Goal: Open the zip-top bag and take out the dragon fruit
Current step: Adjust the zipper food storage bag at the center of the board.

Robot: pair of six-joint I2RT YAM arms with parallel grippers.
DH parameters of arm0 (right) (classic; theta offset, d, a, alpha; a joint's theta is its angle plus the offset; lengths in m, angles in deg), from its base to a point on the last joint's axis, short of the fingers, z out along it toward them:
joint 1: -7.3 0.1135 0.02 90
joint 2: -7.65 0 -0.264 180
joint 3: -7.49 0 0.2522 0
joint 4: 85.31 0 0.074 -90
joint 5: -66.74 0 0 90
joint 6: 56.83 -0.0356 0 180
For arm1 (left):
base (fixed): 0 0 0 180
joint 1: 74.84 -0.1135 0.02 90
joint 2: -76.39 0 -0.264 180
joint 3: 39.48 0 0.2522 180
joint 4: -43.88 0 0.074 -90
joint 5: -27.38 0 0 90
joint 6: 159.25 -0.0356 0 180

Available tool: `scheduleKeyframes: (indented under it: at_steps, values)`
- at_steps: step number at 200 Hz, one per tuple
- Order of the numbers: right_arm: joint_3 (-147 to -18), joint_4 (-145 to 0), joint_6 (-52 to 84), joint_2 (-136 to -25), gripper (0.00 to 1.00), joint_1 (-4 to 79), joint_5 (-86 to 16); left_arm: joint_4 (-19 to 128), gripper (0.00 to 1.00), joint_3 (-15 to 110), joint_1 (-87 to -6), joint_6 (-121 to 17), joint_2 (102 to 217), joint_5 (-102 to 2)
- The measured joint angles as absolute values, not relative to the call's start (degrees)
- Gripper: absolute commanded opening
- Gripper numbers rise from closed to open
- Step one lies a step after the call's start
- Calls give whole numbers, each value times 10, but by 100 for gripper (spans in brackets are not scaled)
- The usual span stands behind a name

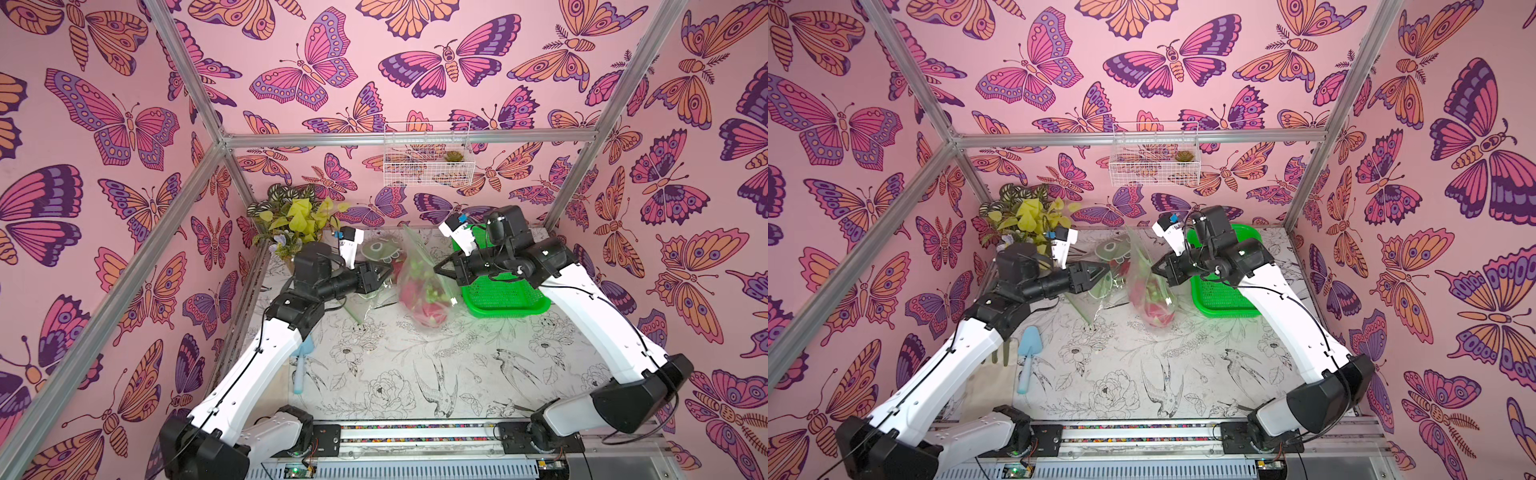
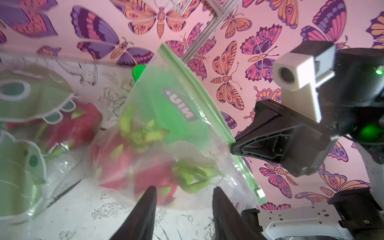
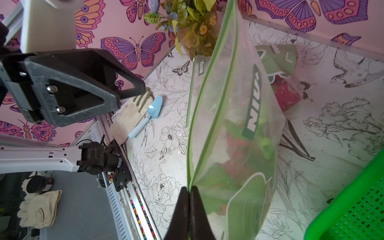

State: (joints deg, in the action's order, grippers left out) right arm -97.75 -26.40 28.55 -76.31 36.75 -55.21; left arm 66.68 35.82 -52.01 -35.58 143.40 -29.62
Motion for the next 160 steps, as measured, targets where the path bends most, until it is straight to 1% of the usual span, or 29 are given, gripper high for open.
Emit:
scheduleKeyframes:
  at_steps: [10,38,74,117,160]
  values:
    - [-952,-283,273,-761,0,372,-556,667,57,355,-511,-334,1444,-307]
    - [-907,-328,252,-761,0,381,-573,665,66,339,-501,-278,1449,-323]
    - [-892,-363,241,-764,0,393,-586,660,67,338,-499,-241,1457,-327]
    - [-889,-386,237,-764,0,397,-594,659,68,353,-489,-222,1493,-331]
    - [-887,-393,237,-764,0,403,-606,656,79,389,-485,-215,1523,-332]
